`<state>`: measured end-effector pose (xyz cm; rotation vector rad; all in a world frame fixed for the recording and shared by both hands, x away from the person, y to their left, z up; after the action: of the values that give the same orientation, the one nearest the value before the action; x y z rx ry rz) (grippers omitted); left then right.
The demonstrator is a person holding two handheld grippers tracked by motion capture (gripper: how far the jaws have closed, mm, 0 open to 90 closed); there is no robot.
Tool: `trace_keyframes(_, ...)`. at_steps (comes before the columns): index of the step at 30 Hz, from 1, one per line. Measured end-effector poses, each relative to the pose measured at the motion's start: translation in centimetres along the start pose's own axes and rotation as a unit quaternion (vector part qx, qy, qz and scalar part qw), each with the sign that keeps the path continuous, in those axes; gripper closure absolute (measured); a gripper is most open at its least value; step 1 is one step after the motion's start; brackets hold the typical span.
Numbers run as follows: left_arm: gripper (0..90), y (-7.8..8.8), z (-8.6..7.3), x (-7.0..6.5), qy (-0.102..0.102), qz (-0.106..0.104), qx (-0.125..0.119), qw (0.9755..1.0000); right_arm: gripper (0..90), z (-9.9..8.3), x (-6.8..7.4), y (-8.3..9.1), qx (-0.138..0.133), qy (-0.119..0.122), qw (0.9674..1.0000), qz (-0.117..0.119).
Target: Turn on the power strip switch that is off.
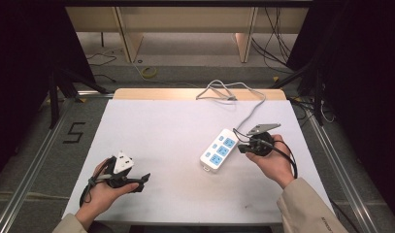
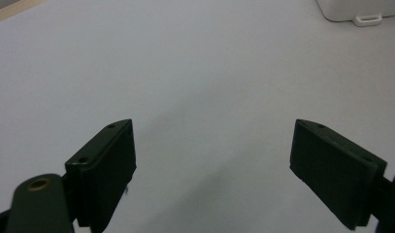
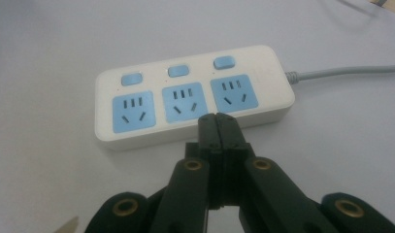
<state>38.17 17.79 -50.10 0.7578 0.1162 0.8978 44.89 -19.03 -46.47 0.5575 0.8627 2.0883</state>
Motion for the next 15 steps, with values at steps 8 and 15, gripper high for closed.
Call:
trace_keyframes(8,16.3,0.0,0.0,0.0,-0.001,0.000,0.001,1.0000,90.0,0.8,0.0,-0.6,0.008,0.001,1.0000,0.000)
trace_keyframes(15,16.3,0.0,0.0,0.0,-0.001,-0.001,0.001,1.0000,90.0,1.6,0.2,-1.3,0.017,0.004,0.9998,0.002)
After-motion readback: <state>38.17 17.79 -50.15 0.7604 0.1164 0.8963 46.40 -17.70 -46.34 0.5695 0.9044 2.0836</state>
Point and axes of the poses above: each handheld gripper's, and its own axes: y roughly backward along the jaws, z roughly out of its top, x roughly to its left, the point moved 7 cm from there along -y, roughly forward along the jaws, and after that the axes turned 8 degrees about -y, right-handed, at the moved point
